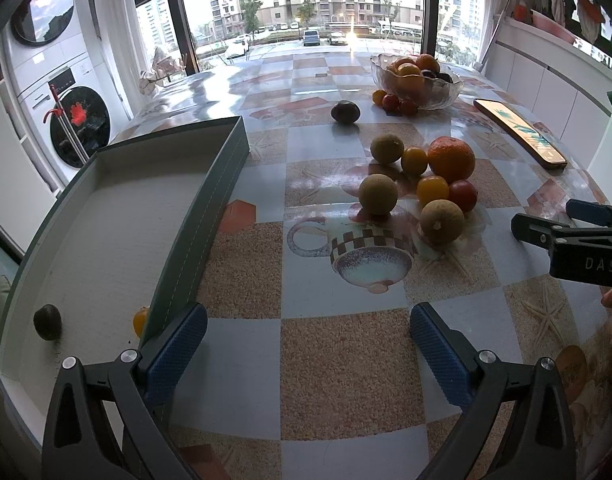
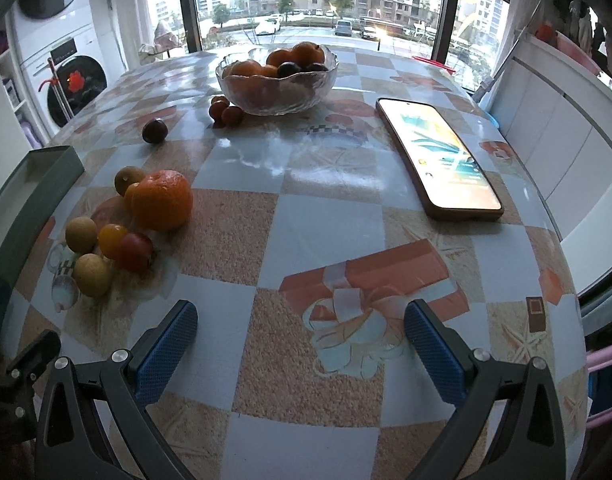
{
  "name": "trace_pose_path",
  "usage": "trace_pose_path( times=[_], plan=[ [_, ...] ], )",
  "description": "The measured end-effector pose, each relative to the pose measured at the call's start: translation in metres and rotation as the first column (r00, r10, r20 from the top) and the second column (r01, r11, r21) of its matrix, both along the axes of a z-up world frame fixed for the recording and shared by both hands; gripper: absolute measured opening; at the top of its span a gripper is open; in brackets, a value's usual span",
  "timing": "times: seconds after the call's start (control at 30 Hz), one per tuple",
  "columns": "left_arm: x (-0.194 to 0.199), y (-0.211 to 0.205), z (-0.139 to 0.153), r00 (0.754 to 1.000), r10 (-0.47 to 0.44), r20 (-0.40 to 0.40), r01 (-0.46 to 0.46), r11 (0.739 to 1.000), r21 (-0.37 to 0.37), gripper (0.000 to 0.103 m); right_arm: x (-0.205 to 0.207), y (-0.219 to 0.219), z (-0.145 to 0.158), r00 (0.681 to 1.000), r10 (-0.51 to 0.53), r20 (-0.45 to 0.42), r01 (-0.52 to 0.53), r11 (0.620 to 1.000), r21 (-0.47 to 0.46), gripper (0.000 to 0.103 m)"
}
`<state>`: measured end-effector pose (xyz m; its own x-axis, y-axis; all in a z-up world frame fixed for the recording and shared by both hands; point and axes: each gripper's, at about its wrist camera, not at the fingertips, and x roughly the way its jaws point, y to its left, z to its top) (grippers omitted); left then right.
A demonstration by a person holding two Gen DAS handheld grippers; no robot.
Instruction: Organize fruits
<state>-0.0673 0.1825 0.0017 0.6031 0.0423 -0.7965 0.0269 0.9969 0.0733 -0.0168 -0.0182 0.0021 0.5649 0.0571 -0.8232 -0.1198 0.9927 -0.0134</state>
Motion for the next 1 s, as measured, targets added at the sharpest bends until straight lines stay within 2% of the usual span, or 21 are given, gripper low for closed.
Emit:
trace_pose_path(
  times=[1.0],
  plan=[
    [-0.0005, 0.0005, -0.0001, 1.000, 0.000, 0.002, 0.000, 1.000, 0.000, 0.102, -0.0003, -0.0003, -0.0002, 1.000, -0.005, 0.004, 0.005, 1.000, 0.000, 0.103]
  ],
)
